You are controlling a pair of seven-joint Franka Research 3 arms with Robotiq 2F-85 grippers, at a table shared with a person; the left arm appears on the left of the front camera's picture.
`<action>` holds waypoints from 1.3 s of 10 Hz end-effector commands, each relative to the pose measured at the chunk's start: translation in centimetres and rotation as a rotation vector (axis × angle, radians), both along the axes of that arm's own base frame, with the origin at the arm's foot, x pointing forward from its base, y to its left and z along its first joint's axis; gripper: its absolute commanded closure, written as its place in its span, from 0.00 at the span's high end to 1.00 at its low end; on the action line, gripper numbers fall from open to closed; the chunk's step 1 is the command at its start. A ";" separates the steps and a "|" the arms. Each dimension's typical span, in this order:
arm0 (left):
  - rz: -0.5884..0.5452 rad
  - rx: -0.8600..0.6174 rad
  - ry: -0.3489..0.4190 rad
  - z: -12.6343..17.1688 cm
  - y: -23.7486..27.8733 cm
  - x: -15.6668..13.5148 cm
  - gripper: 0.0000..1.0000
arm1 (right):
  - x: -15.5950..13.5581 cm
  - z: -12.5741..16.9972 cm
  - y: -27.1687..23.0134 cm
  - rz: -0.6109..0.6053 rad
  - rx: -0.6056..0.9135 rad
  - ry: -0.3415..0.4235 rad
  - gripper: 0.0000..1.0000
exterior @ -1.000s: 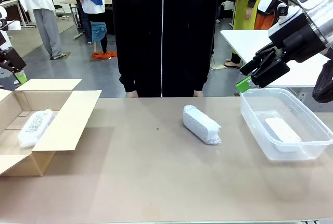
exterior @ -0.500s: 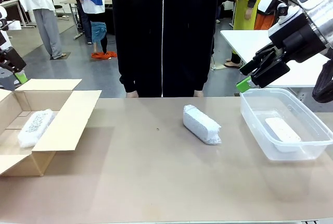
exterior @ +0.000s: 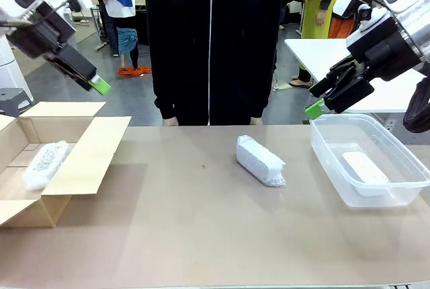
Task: Separate and place wrapped and unwrapped clocks.
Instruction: Pick up the Digital clock indicated by the person.
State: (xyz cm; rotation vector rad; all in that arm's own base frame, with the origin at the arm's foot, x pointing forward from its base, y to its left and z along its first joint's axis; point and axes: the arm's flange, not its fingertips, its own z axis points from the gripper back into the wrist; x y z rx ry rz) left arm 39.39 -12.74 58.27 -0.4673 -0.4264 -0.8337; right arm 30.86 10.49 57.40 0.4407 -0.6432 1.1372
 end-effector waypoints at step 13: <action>-0.355 -0.140 -0.293 -2.7 0.6 -3.8 1.00 | 0.1 -0.1 0.1 0.022 0.026 0.006 1.00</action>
